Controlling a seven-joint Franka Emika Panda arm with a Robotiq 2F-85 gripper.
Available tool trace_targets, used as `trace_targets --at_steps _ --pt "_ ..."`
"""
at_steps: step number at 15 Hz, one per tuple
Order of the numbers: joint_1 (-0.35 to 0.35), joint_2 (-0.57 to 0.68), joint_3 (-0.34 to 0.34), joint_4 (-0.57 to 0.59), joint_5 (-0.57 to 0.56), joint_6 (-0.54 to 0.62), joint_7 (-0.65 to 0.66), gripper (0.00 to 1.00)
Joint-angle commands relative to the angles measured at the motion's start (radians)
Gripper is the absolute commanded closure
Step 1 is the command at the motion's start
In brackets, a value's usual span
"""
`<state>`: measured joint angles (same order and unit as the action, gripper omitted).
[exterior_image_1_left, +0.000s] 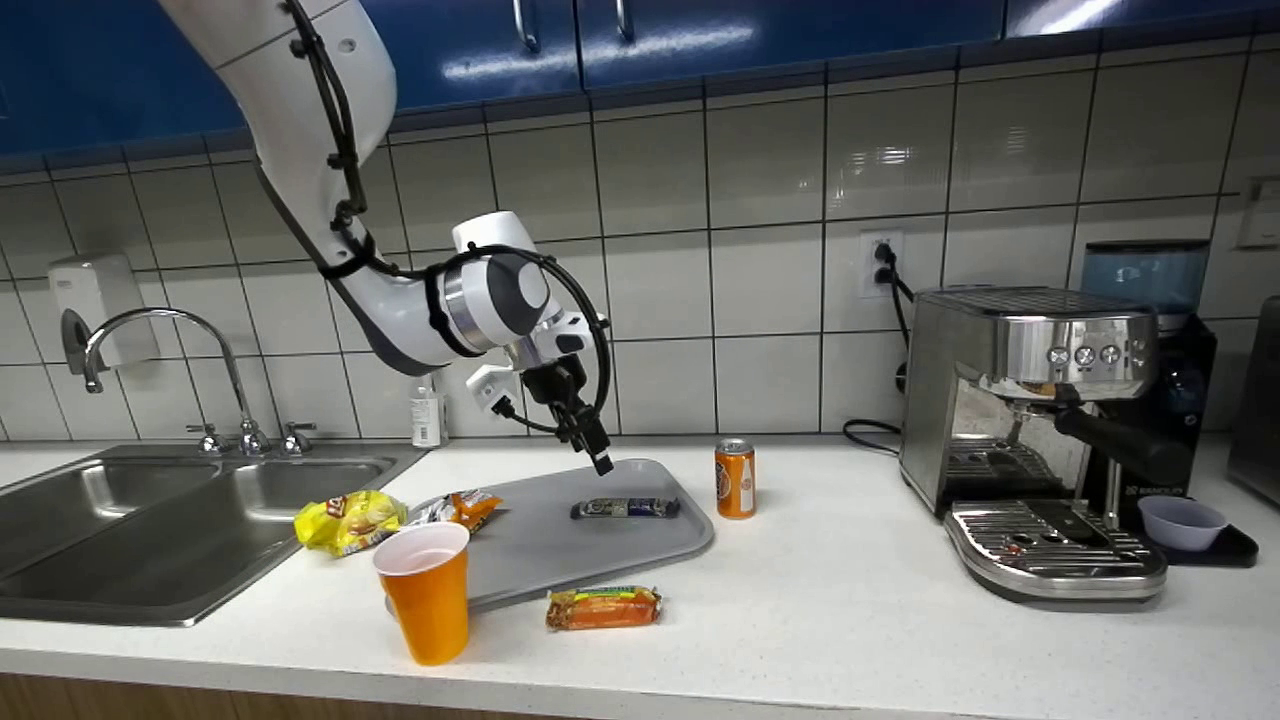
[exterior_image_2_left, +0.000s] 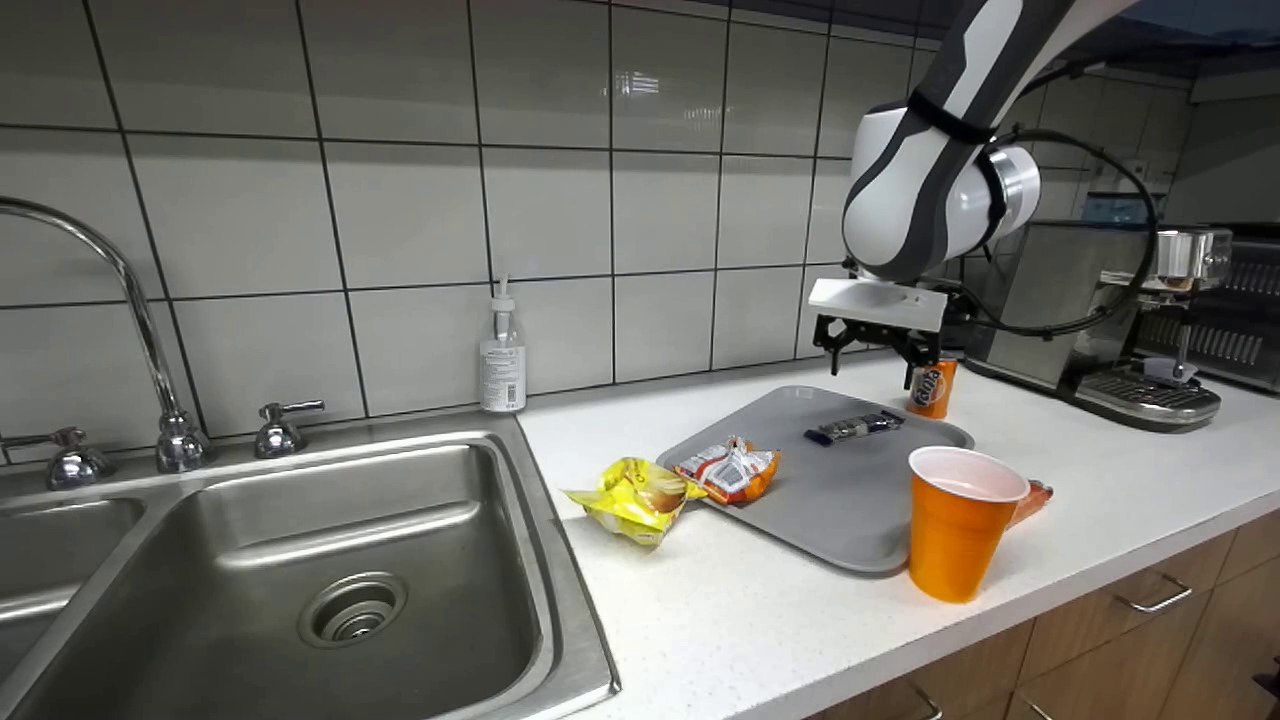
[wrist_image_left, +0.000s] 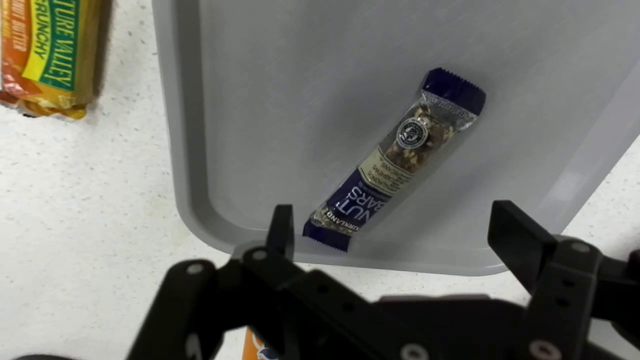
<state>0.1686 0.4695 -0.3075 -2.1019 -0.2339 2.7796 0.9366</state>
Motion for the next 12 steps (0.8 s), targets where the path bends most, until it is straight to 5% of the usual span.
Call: trace_targets --at_steps 1,12 --pt "0.003 0.002 -0.004 0.002 0.008 -0.001 -0.008 0.00" --pt "0.054 0.033 -0.060 0.028 -0.010 -0.009 0.070 0.00"
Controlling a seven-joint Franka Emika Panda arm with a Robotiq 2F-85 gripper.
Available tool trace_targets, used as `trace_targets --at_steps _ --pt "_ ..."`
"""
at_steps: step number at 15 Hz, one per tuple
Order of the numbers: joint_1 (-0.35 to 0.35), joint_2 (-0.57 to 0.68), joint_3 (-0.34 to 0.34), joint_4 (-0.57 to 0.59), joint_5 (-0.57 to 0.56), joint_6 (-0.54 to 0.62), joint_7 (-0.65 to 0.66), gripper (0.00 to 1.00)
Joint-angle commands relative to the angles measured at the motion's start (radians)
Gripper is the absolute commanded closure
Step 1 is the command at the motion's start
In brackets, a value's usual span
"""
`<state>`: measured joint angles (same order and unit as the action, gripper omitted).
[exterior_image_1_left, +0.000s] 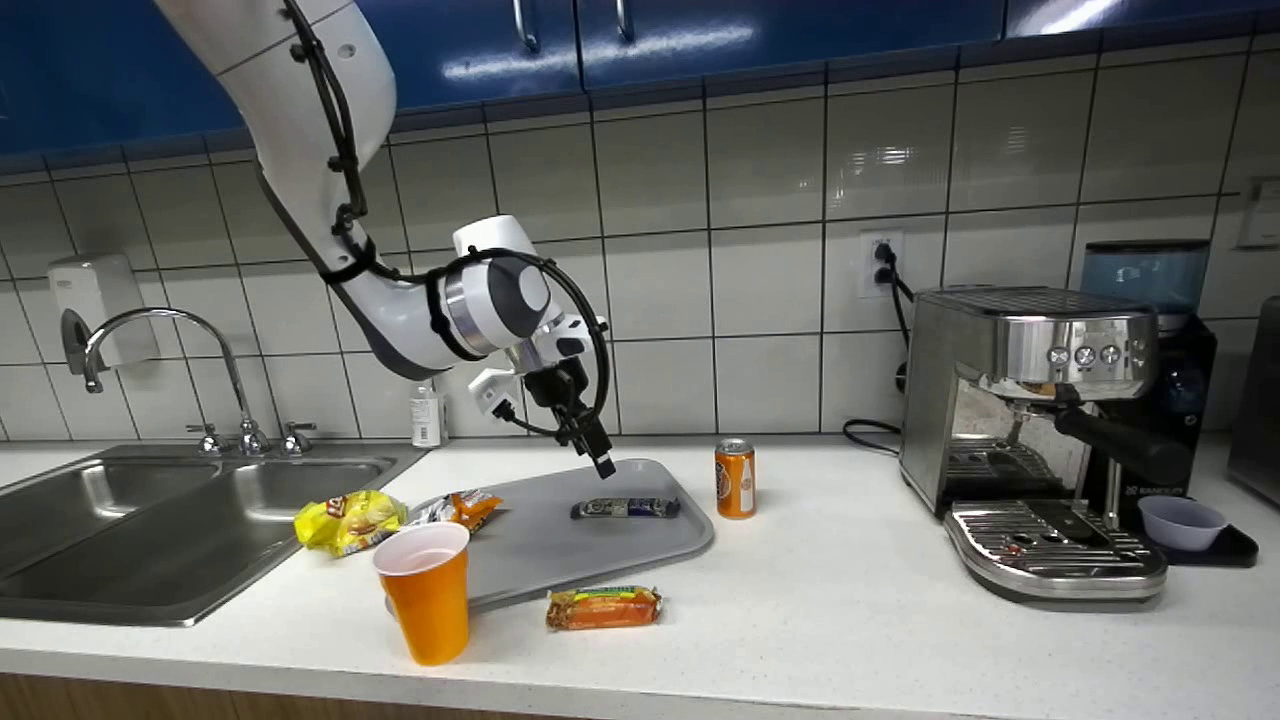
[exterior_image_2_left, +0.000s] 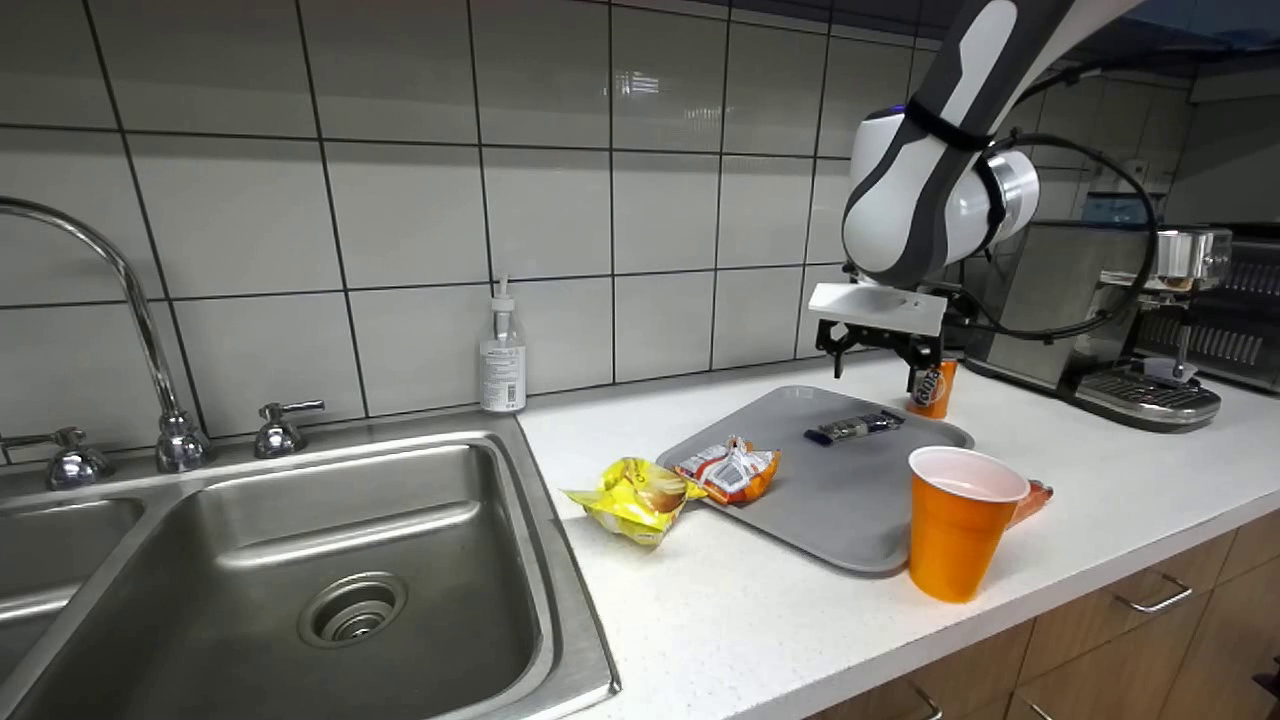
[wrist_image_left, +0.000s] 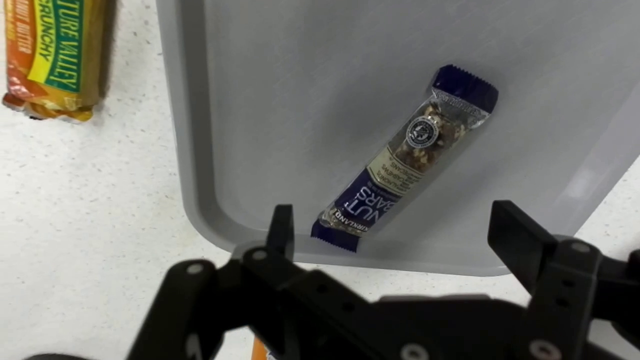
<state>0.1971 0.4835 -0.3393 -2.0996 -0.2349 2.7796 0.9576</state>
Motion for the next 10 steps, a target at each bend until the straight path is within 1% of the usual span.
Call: trace_targets --at_steps 1,5,10 --pt "0.026 0.029 -0.029 0.035 -0.003 -0.014 0.059 0.00" --pt "0.022 0.076 -0.032 0.080 0.018 -0.026 0.117 0.00" --pt "0.003 0.130 -0.017 0.138 0.066 -0.041 0.133 0.00"
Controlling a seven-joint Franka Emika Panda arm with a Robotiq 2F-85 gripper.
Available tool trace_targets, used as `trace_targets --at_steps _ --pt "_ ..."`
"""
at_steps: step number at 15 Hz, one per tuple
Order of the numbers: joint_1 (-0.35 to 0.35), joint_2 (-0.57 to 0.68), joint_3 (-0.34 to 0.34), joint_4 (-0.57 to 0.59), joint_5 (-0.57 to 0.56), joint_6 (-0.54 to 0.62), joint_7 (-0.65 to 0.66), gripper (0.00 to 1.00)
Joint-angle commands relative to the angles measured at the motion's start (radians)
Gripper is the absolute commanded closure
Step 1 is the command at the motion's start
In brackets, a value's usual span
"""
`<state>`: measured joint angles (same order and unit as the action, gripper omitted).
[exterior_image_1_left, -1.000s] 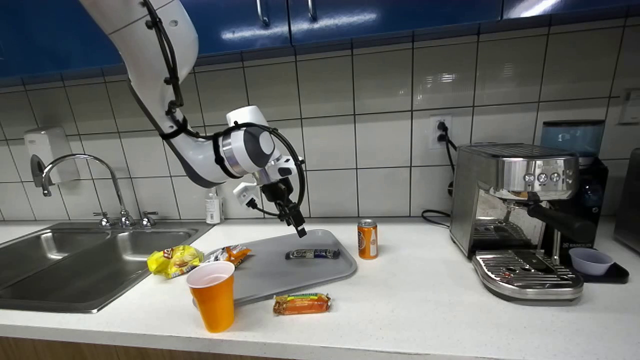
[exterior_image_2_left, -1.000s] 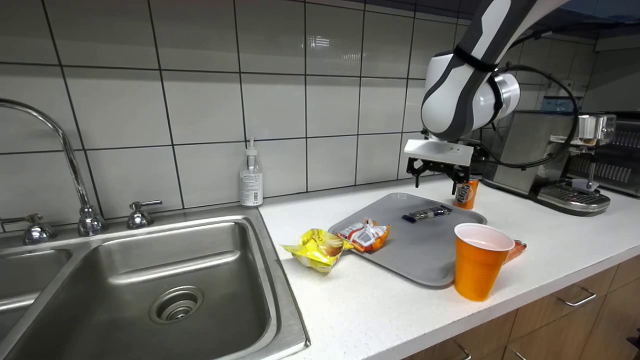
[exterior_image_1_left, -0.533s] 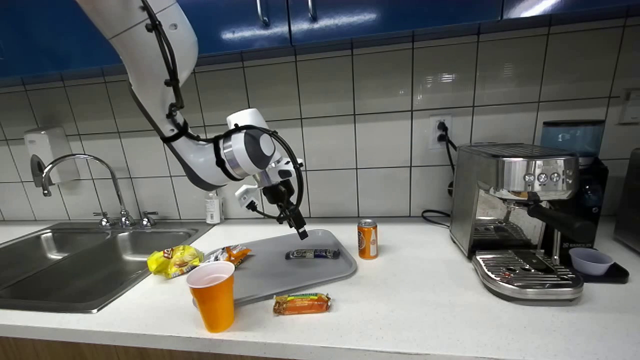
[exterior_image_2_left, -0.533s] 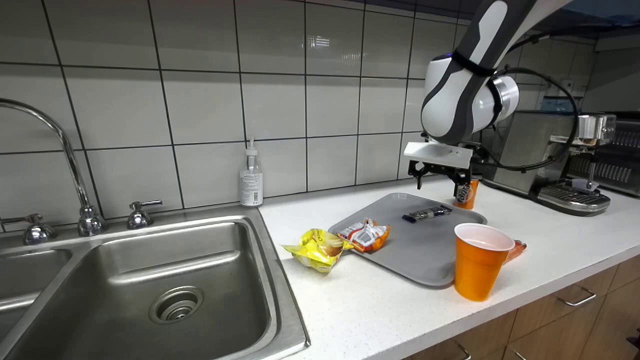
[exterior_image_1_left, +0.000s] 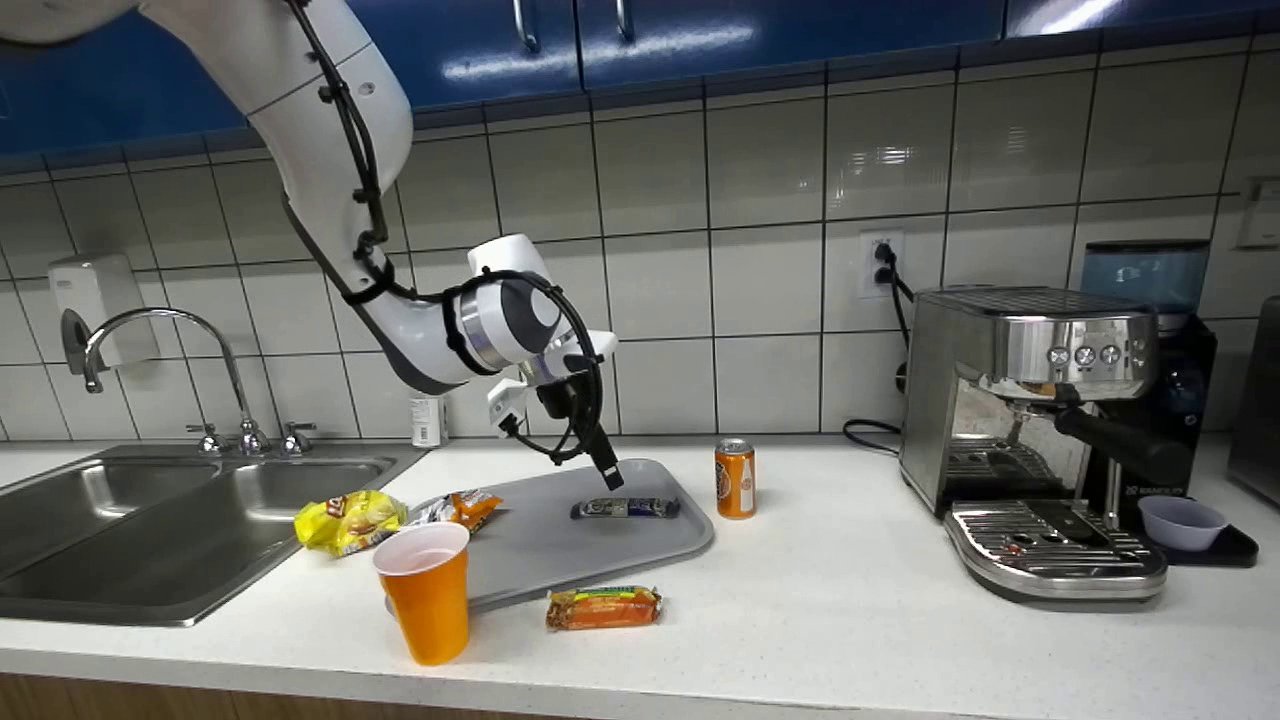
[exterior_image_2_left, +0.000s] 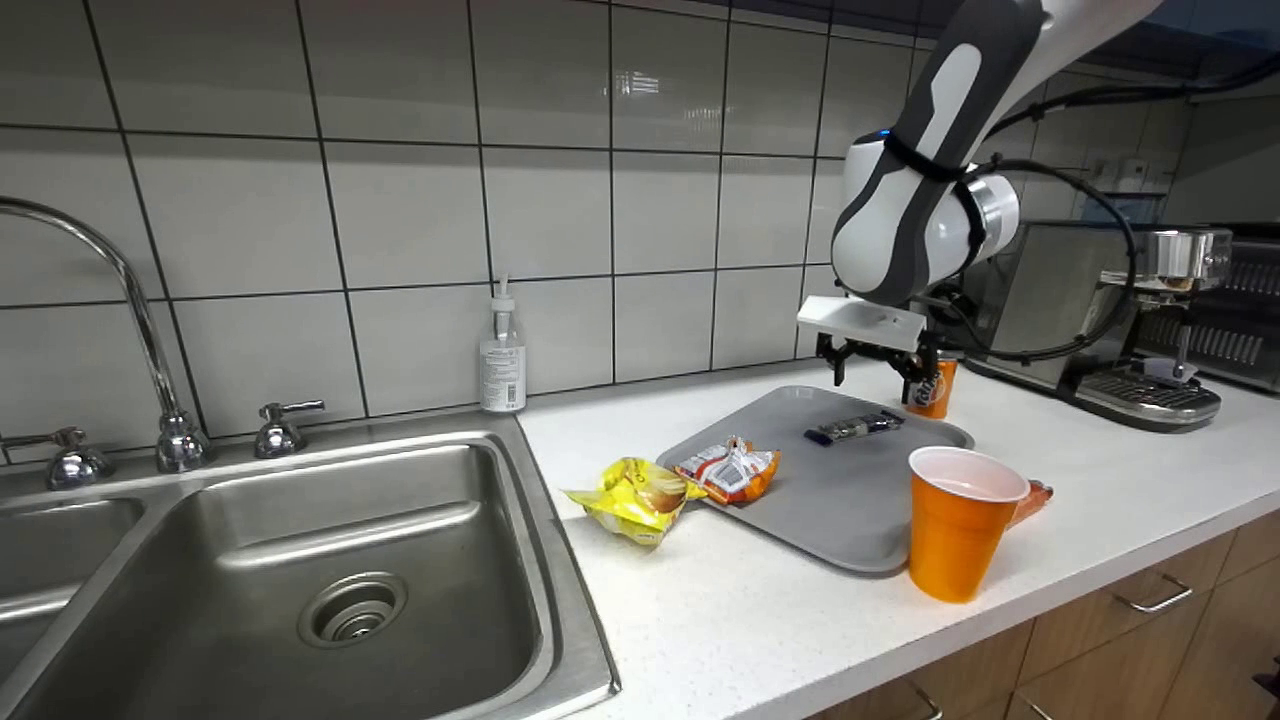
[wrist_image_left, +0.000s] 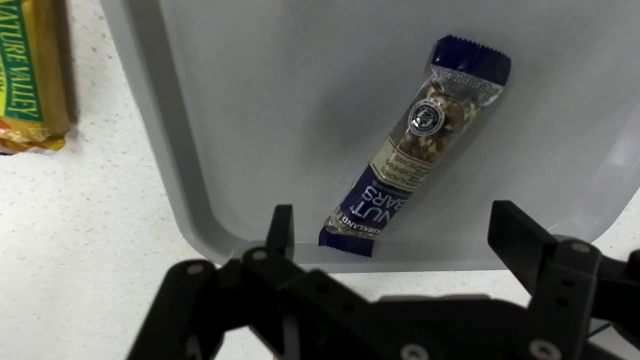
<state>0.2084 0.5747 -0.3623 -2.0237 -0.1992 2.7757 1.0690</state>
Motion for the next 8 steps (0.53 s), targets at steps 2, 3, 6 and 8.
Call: trace_targets --at_steps 2,3,6,8 --pt "-0.013 0.060 0.010 0.084 0.050 -0.045 0.017 0.00" --pt "-0.015 0.070 0.011 0.094 0.057 -0.049 0.015 0.00" --pt "-0.017 0.096 0.010 0.120 0.078 -0.063 0.014 0.00" --pt "-0.018 0.111 0.011 0.134 0.085 -0.076 0.012 0.00"
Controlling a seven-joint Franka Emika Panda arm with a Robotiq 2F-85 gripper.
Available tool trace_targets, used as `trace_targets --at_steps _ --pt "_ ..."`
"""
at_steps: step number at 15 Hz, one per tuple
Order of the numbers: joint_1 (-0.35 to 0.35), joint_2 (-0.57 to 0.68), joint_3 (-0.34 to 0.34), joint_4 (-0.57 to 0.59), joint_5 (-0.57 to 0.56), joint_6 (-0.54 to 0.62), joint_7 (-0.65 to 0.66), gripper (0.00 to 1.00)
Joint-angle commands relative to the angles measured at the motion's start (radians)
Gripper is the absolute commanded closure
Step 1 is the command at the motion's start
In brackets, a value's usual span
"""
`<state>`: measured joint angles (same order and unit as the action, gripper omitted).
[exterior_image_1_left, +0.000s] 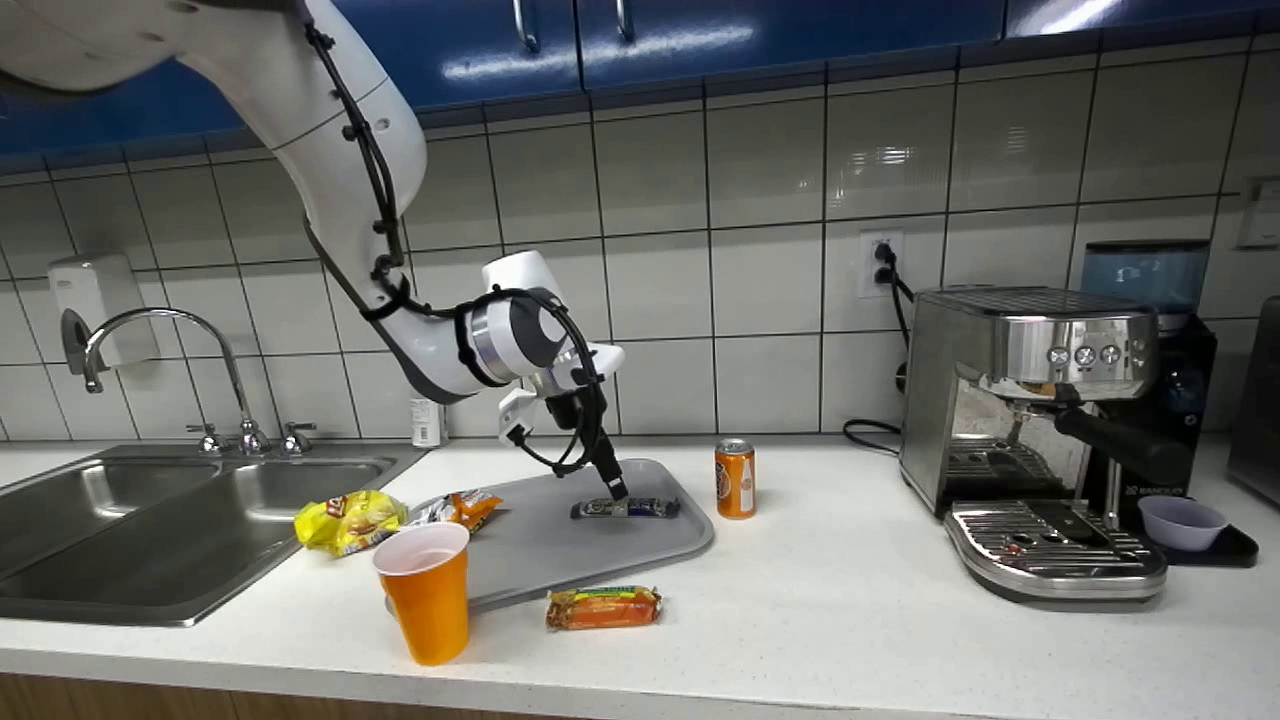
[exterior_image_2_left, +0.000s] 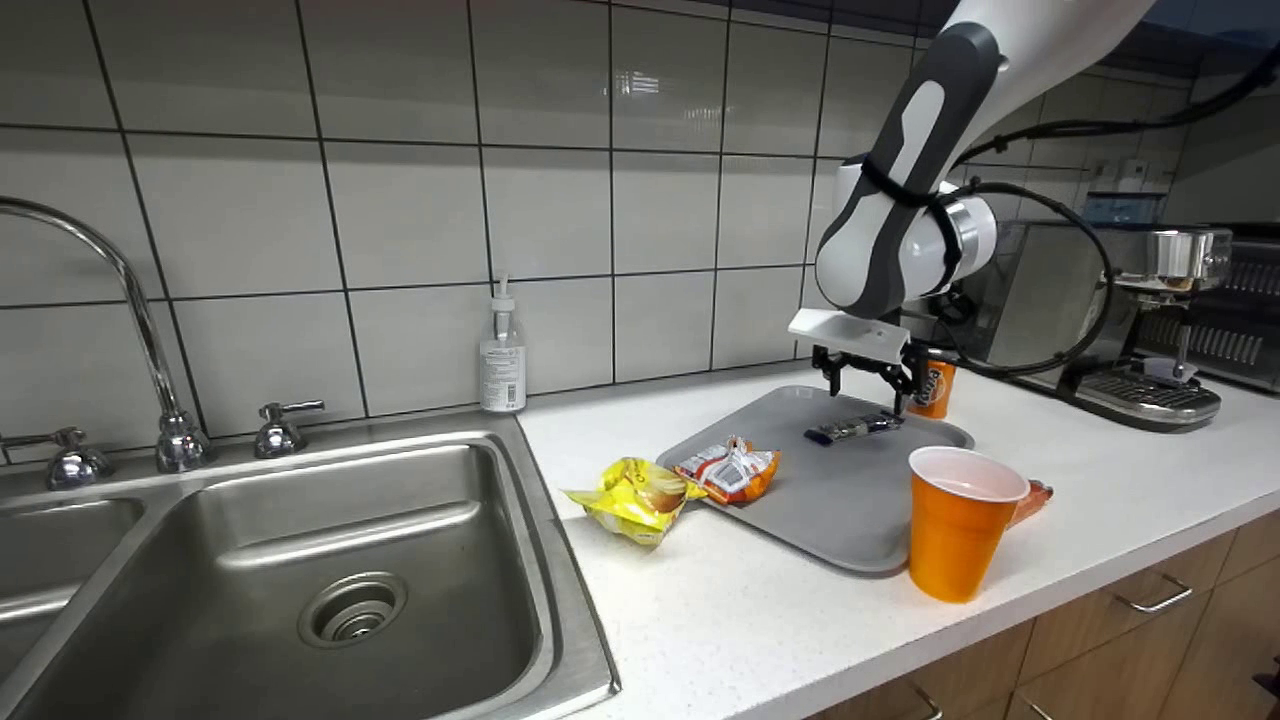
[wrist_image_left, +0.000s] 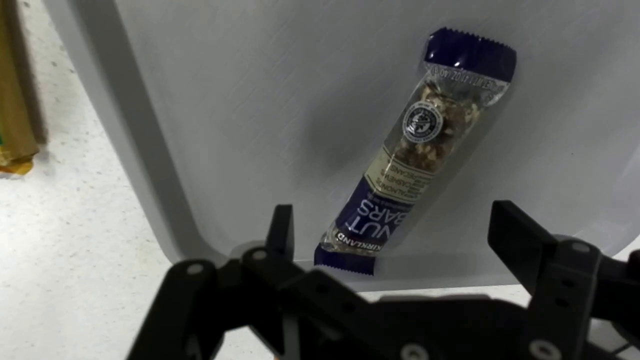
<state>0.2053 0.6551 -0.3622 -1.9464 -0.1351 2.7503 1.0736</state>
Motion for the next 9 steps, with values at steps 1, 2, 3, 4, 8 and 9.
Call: trace_targets --at_steps 1,2,3,4,8,9 --pt "-0.014 0.037 0.011 0.063 0.023 -0.057 0.008 0.00" --pt "-0.016 0.044 0.011 0.071 0.025 -0.064 0.007 0.00" --pt "-0.019 0.051 0.014 0.078 0.031 -0.070 0.007 0.00" --pt "-0.022 0.059 0.016 0.086 0.035 -0.076 0.007 0.00" --pt "-0.034 0.082 0.025 0.108 0.062 -0.090 0.009 0.00" --pt "-0.037 0.086 0.028 0.113 0.070 -0.090 0.010 0.00"
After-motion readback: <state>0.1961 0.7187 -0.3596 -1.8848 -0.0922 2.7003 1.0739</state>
